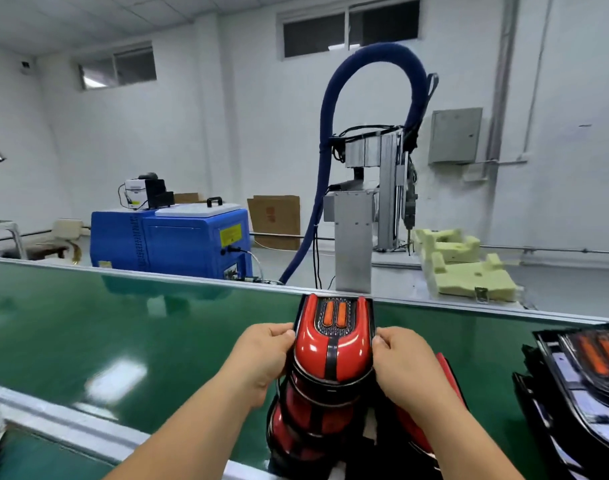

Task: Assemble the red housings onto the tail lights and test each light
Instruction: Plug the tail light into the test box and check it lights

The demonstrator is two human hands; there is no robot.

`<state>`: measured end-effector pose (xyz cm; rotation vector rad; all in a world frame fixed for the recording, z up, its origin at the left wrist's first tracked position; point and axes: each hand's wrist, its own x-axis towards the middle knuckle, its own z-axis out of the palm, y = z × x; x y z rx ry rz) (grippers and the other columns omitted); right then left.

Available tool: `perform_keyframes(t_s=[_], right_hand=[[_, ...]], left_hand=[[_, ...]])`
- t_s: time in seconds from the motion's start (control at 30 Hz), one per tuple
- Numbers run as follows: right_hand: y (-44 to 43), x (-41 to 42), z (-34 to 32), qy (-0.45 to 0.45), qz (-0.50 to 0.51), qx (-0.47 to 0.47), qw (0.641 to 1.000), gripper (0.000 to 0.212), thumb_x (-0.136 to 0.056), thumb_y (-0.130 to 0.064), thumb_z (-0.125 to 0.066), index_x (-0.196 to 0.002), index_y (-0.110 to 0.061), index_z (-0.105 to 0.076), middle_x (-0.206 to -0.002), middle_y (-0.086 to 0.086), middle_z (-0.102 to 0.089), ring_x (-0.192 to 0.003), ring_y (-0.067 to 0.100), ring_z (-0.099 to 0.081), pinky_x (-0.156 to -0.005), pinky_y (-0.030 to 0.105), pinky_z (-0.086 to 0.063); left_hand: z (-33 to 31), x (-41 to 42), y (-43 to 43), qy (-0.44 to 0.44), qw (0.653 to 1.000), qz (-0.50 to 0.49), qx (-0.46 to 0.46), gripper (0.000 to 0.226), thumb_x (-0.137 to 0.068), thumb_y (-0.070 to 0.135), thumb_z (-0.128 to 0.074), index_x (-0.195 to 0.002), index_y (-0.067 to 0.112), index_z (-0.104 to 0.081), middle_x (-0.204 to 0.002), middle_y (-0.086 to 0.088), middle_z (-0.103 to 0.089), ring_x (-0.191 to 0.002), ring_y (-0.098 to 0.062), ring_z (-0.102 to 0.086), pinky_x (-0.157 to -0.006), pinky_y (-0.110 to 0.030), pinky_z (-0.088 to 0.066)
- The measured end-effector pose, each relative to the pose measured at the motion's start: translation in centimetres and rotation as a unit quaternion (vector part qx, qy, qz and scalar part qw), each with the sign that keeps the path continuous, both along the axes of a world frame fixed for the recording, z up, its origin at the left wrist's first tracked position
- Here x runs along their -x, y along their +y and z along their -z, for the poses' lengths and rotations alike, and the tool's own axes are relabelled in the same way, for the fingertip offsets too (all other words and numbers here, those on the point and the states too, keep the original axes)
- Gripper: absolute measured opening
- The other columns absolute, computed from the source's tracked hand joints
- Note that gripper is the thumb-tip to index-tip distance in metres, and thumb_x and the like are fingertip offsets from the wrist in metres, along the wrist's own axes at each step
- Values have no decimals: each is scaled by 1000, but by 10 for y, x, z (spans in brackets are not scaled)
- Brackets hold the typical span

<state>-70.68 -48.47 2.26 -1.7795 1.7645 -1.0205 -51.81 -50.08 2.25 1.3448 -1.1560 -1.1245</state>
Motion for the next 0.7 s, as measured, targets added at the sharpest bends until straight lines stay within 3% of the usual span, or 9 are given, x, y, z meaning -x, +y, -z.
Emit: perform_keyframes(t_s=[0.07,0.13,0.2,0.33,0.47,0.6,0.7], right_hand=[[2,-1,4,100,6,-7,995,33,-99,-24,-38,-68,-17,-46,-76,-2,-57,-78,22,-53,-72,34,-44],[5,-3,10,168,38,12,985,35,-99,-31,-36,-66,-22,-41,-79,-6,-52,-81,22,-48,-72,35,-41],[5,-3,14,169,66,31,983,38,-98,-34,-36,-62,-22,-39,-76,-8,-44,-77,21,-43,-69,34,-36],[0,0,16,166,48,24,985,40,-100,-30,-37,-60,-21,-38,-75,-2,-41,-80,24,-48,-75,35,-44],[-4,3,14,141,37,40,989,42,-100,-26,-37,-59,-21,-32,-75,1,-41,-71,22,-46,-65,33,-36],[-6,6,12,139,43,43,988,41,-99,-25,-36,-58,-20,-33,-74,2,-43,-70,23,-47,-64,33,-38],[-6,4,12,182,60,36,981,38,-99,-29,-34,-63,-19,-42,-79,-1,-54,-79,24,-55,-80,36,-44]], left_hand=[[8,-2,-6,-65,998,3,12,29,-102,9,-47,-107,12,-75,-93,-6,-77,-83,-16,-69,-81,-31,-57],[10,-3,-6,-120,992,11,28,35,-102,14,-46,-93,27,-78,-88,6,-77,-90,-13,-69,-82,-26,-54],[10,-1,-6,-151,988,7,35,39,-102,18,-45,-85,34,-77,-86,14,-76,-92,-6,-68,-78,-18,-51],[11,3,-8,-132,991,22,31,34,-104,17,-41,-114,20,-73,-105,2,-75,-107,-18,-66,-102,-38,-49],[15,4,-11,-139,989,-7,40,34,-103,24,-45,-131,19,-62,-126,2,-66,-120,-15,-58,-110,-38,-42],[14,7,-11,-154,987,-4,55,32,-103,22,-46,-129,19,-64,-122,3,-68,-117,-15,-60,-107,-38,-44],[15,8,-12,-154,986,-8,61,31,-102,17,-45,-124,19,-68,-115,4,-72,-111,-15,-64,-104,-39,-47]])
